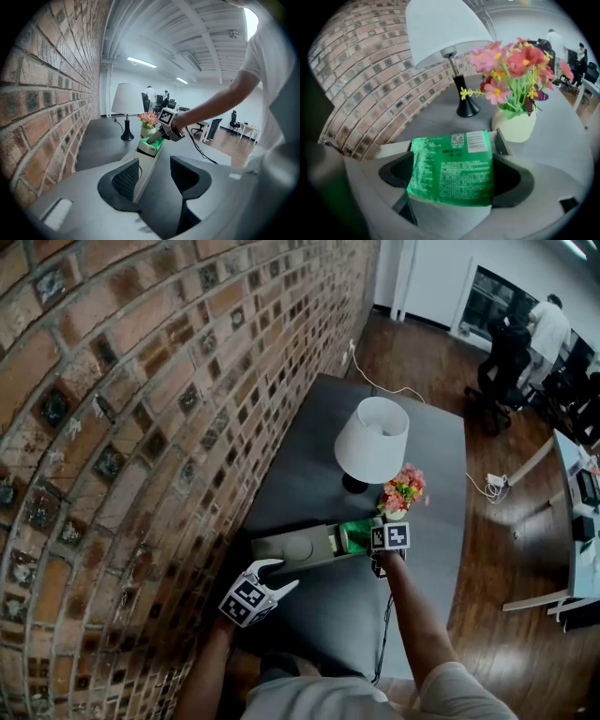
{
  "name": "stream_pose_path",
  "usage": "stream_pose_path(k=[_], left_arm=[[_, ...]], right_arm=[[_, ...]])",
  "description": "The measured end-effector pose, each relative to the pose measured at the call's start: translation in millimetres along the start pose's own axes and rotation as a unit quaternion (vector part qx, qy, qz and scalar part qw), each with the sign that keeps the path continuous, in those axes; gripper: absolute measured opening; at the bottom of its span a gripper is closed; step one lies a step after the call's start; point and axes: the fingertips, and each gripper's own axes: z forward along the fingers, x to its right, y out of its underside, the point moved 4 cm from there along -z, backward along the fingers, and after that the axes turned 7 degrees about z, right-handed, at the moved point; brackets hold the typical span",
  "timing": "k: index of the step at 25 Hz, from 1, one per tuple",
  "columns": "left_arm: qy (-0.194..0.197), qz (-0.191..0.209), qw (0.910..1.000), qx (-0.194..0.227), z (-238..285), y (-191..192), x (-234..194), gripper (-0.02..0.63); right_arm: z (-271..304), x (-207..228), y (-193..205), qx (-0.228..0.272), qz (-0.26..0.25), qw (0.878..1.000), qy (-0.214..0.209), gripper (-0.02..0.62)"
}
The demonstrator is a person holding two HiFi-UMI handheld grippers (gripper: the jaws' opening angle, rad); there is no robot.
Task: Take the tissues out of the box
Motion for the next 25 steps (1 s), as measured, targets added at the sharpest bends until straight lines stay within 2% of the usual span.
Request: stream_pose_path(k=[3,5,9,13,15,16,17,19,22,25], left_arm=[[-0.005,-0.017,0.9995,0.028,-3,-10,-3,0.219],[-0.006,-0.027,0.9986,0.046,-4,-16,-5,0.219],[-0.013,-0.031,0.9957,0.087,-11,-36,-4,0.219],[-0.052,-0.030,0.9855,0.159,-28,-73,-9,0.219],[-0.062,-0.030,0.9784,0.195,-39,-96,-9,0.219],[-0.060,-0.026,0.9757,0.209,-43,-108,-9,0.250],[-0.056,-0.020,0.9736,0.220,-46,-118,-7,0.275],[-0.053,-0.009,0.9690,0.241,-54,-138,-4,0.279],[-0.064,0.002,0.9598,0.273,-68,-162,5,0.279],[-0.076,0.013,0.9479,0.309,-80,-183,15,0.279]], right_arm=[[-24,-22,-10,0.066,0.014,0.996,-0.060,0.512],[-45,-42,-20,0.114,-0.002,0.989,-0.099,0.512],[-103,-74,-33,0.190,-0.077,0.972,-0.110,0.512],[-170,-95,-39,0.278,-0.088,0.948,-0.125,0.512],[-206,-103,-40,0.325,-0.089,0.932,-0.136,0.512],[-224,-107,-39,0.348,-0.090,0.923,-0.137,0.512],[-242,-110,-39,0.372,-0.092,0.914,-0.136,0.512],[-278,-115,-33,0.424,-0.099,0.892,-0.123,0.512],[-331,-121,-13,0.499,-0.117,0.855,-0.081,0.512],[-373,-123,8,0.551,-0.145,0.821,-0.018,0.512]])
